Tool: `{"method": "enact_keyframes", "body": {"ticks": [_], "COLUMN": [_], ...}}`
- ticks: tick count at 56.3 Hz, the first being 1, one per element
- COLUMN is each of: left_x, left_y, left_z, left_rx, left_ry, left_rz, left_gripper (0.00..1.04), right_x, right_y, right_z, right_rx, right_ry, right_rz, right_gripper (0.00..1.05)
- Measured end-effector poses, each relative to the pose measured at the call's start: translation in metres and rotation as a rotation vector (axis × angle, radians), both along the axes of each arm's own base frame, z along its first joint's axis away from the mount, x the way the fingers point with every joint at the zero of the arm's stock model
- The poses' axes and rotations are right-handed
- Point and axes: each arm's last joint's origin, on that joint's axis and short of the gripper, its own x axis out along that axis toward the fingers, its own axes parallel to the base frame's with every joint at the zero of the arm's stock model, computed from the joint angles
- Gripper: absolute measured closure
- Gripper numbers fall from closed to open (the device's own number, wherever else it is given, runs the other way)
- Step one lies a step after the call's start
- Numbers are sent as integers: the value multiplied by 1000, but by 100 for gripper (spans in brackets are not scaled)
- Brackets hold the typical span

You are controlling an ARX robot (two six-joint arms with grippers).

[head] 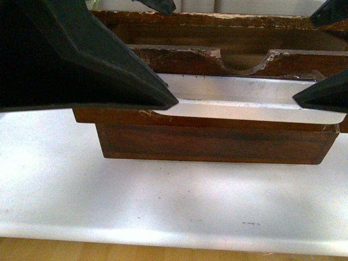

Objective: Open drawer

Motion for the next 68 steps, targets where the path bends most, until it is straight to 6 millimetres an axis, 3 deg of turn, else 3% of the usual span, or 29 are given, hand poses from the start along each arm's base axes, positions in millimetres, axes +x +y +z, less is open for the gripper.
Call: {"method": "enact_keyframes", "body": {"ticks": [19, 32, 53, 62, 68], "left_x": [-1, 2, -12, -18, -21], "left_y": [26, 50, 92, 130, 142], "left_z": [25, 31, 18, -1, -14], "left_rx": [-99, -199, -396, -551, -607], "left_ry": [-113, -222, -353, -325, -290], "left_rz": [97, 248, 605, 868, 956], "left_gripper": [6, 6, 6, 6, 6], "right_x": [-13, -29, -49, -63, -69], "right_y": [-21, -43, -78, -92, -97], "right_z": [26, 31, 21, 6, 0], "right_rx": [86, 180, 391, 500, 546], "right_ry": [-138, -257, -381, -421, -435], "right_rz": [-85, -201, -442, -581, -641], "right_gripper": [9, 9, 9, 9, 9]}}
